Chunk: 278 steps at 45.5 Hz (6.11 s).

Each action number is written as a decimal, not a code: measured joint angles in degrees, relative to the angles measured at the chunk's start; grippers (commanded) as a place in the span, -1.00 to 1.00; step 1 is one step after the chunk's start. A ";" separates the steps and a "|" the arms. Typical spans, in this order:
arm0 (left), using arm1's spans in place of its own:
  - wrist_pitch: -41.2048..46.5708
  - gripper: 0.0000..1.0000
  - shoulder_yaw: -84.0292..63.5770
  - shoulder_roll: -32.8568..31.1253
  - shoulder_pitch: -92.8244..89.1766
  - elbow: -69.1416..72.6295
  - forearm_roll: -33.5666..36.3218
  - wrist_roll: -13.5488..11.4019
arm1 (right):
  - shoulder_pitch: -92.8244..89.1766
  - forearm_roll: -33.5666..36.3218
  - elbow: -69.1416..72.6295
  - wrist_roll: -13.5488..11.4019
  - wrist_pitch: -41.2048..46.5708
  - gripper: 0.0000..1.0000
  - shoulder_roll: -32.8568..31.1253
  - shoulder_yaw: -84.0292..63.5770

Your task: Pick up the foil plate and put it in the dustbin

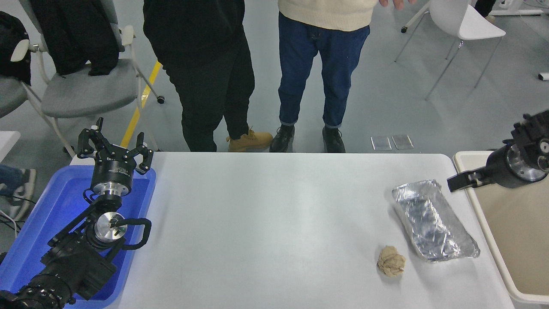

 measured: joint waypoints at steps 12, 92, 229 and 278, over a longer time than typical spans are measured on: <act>0.00 0.98 0.00 -0.01 0.00 0.00 0.01 0.00 | -15.56 -3.07 -10.79 0.07 -4.74 1.00 2.18 8.39; 0.00 0.98 -0.01 0.00 0.00 0.03 -0.02 -0.03 | -37.66 -4.30 -32.06 0.04 -10.28 -1.00 14.05 30.45; 0.00 0.98 0.08 0.08 -0.01 0.02 -0.02 0.01 | -36.73 1.13 -45.52 6.41 -8.29 -1.00 -2.19 18.91; 0.00 0.98 0.07 0.08 -0.03 0.04 -0.01 -0.03 | -36.68 5.00 -33.88 2.50 -10.03 1.00 -0.59 28.43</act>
